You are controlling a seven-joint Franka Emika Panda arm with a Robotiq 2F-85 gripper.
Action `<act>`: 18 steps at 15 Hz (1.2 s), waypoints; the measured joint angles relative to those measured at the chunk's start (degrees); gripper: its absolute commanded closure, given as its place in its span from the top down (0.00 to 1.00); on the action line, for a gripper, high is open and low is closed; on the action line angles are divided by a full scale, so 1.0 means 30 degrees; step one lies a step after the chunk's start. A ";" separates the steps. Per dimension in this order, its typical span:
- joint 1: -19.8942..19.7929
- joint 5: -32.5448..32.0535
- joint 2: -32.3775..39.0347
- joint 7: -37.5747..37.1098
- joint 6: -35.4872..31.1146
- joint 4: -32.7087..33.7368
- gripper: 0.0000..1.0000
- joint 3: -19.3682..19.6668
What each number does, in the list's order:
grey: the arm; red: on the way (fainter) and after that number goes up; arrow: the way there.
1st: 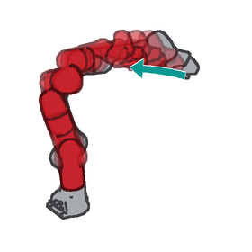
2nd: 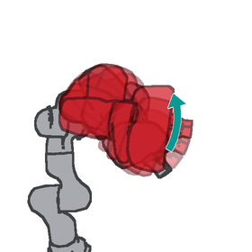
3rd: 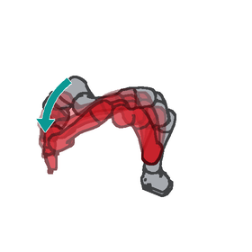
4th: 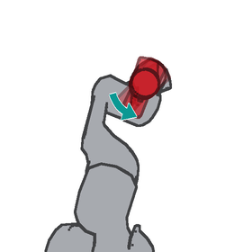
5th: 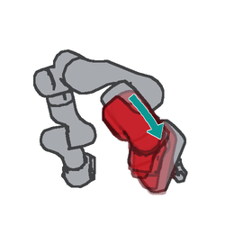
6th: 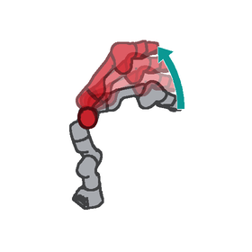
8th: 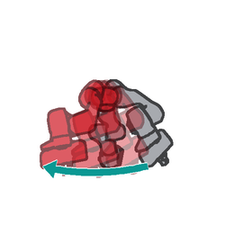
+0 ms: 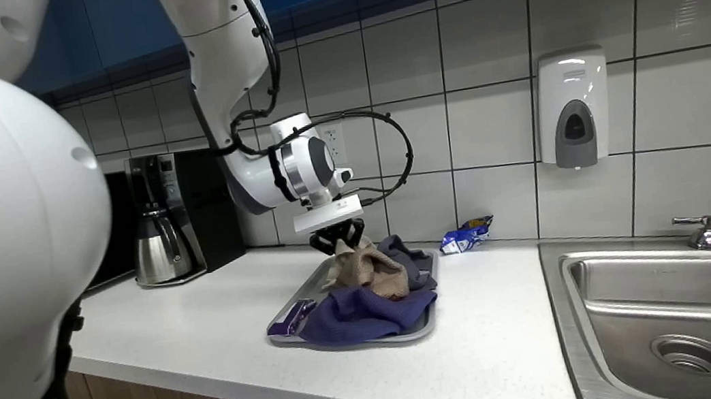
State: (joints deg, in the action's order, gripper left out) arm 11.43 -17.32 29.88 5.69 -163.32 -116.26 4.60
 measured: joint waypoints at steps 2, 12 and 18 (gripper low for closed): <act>0.0002 0.0000 0.0472 -0.0206 0.0246 0.0439 0.05 0.0000; 0.0224 -0.0003 0.0900 -0.0712 0.0977 0.1332 0.96 0.0046; 0.0946 -0.0810 -0.0607 -0.1284 0.0975 0.0793 1.00 0.0512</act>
State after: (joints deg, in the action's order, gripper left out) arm 14.26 -19.75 28.06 1.84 -160.40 -113.88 6.13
